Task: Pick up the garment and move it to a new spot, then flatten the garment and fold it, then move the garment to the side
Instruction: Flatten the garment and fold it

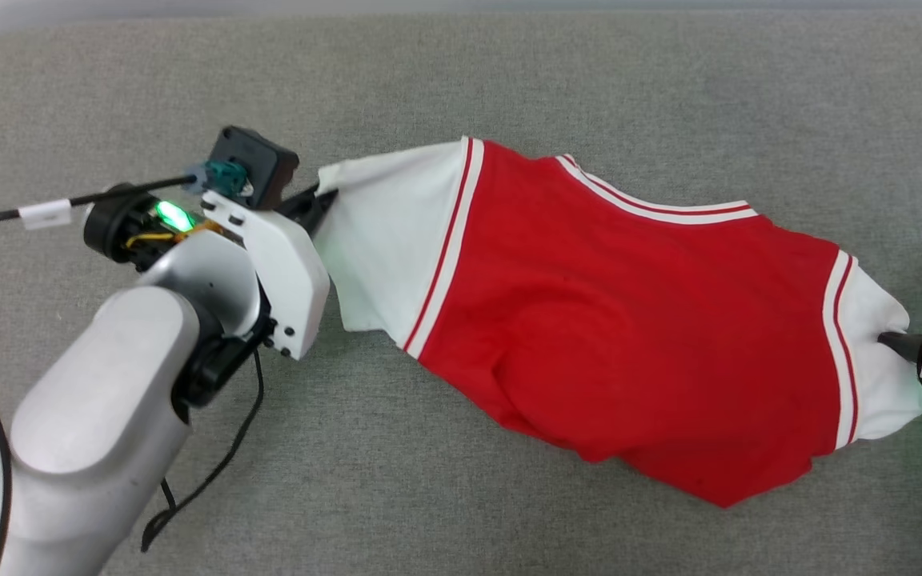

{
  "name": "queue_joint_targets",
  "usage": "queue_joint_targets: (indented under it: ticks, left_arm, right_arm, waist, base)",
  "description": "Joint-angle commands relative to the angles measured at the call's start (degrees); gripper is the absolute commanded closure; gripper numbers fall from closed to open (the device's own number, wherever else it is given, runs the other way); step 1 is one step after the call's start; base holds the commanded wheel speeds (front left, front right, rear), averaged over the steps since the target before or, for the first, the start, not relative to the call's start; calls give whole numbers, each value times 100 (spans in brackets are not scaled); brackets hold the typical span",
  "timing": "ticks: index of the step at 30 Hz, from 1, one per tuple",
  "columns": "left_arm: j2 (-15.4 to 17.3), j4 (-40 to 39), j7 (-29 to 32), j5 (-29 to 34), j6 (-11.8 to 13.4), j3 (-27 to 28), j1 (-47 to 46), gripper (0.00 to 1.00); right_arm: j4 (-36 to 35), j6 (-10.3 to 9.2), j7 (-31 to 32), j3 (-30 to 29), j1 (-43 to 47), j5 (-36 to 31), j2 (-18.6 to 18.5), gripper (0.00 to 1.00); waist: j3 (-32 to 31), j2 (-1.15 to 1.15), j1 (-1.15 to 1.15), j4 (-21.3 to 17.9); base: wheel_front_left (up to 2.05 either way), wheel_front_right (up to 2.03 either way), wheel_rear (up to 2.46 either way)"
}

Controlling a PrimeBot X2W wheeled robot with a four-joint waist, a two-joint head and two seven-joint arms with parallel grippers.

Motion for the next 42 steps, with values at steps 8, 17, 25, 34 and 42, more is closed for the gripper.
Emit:
queue_joint_targets:
  ticks: [8, 17, 25, 34, 42]
  left_arm:
    - [72, 57, -365, 209, 107, 242, -610, 100]
    - [-88, 740, -765, 189, 206, 593, -1403, 100]
    - [-211, 1688, -1132, 158, 227, 886, -2298, 100]
    - [13, 2476, -1720, 385, 316, 1248, -3782, 100]
    - [268, 2678, -2413, 639, 451, 1480, -4950, 100]
  right_arm:
    - [-834, -3, -46, 490, -566, -119, -485, 100]
    - [-1136, -3, -524, 1339, -1470, -268, -998, 100]
    - [-756, -3, -1213, 1811, -2584, -405, -1147, 100]
    - [-164, -5, -2473, 2261, -4390, -631, -1043, 100]
    - [329, -6, -3792, 2295, -5664, -882, -747, 100]
  waist:
    - [-557, 0, 0, -10]
    - [-1145, 0, 0, -42]
    - [-1034, 0, 0, -120]
    - [7, 0, 0, -392]
    - [906, 0, 0, -672]
  base:
    - [0, 0, 0]
    - [0, 0, 0]
    - [0, 0, 0]
    - [0, 0, 0]
    - [0, 0, 0]
